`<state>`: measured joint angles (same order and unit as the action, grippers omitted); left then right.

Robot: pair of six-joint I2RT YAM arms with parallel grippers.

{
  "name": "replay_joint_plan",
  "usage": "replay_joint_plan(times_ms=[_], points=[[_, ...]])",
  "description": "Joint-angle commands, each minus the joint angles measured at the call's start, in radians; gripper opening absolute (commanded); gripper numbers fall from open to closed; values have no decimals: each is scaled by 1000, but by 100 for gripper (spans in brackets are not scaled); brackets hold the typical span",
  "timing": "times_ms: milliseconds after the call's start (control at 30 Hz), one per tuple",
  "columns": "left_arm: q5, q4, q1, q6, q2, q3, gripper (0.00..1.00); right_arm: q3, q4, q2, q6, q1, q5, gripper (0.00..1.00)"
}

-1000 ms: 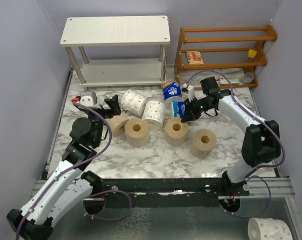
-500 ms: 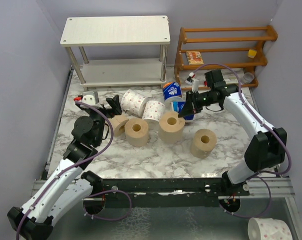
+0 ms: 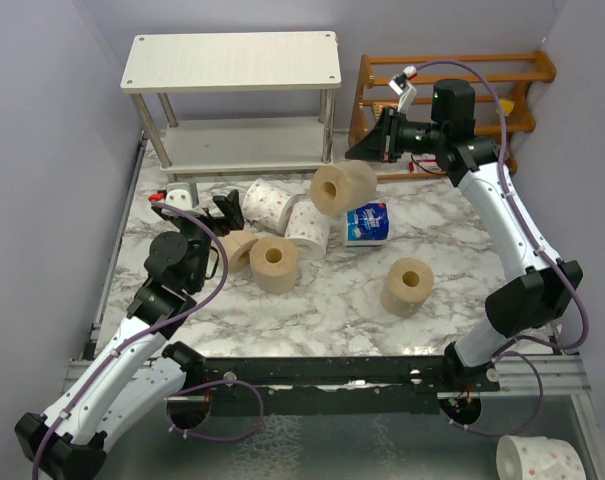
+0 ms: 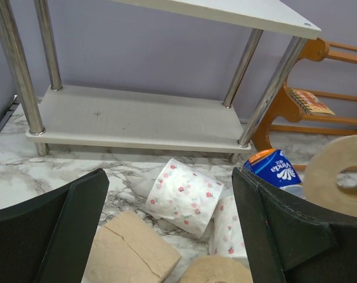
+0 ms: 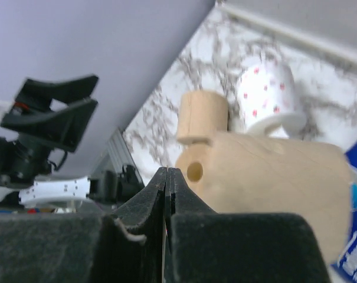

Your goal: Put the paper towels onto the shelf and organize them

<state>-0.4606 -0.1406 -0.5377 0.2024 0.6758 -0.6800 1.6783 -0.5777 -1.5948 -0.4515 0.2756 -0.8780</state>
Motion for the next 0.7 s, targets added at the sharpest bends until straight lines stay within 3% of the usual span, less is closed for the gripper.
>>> replay_joint_plan(times_ms=[0, 200, 400, 433, 533, 600, 667], points=[[-17, 4, 4, -14, 1, -30, 90, 121, 149, -113, -147, -3, 27, 1], [-22, 8, 4, -18, 22, -35, 90, 139, 273, -238, -218, -3, -18, 1], [-20, 12, 3, -21, 34, -38, 90, 50, 366, -185, -84, -11, 51, 1], [-18, 10, 4, -21, 37, -38, 90, 11, 393, -158, -61, -14, 68, 4], [-3, 11, 4, -18, 43, -42, 90, -75, 403, -108, 52, -23, -17, 41], [8, 16, 4, -11, 47, -46, 90, -91, 360, -99, 119, -29, -91, 47], [17, 18, 4, -4, 44, -48, 90, -127, 345, -80, 112, -41, -52, 48]])
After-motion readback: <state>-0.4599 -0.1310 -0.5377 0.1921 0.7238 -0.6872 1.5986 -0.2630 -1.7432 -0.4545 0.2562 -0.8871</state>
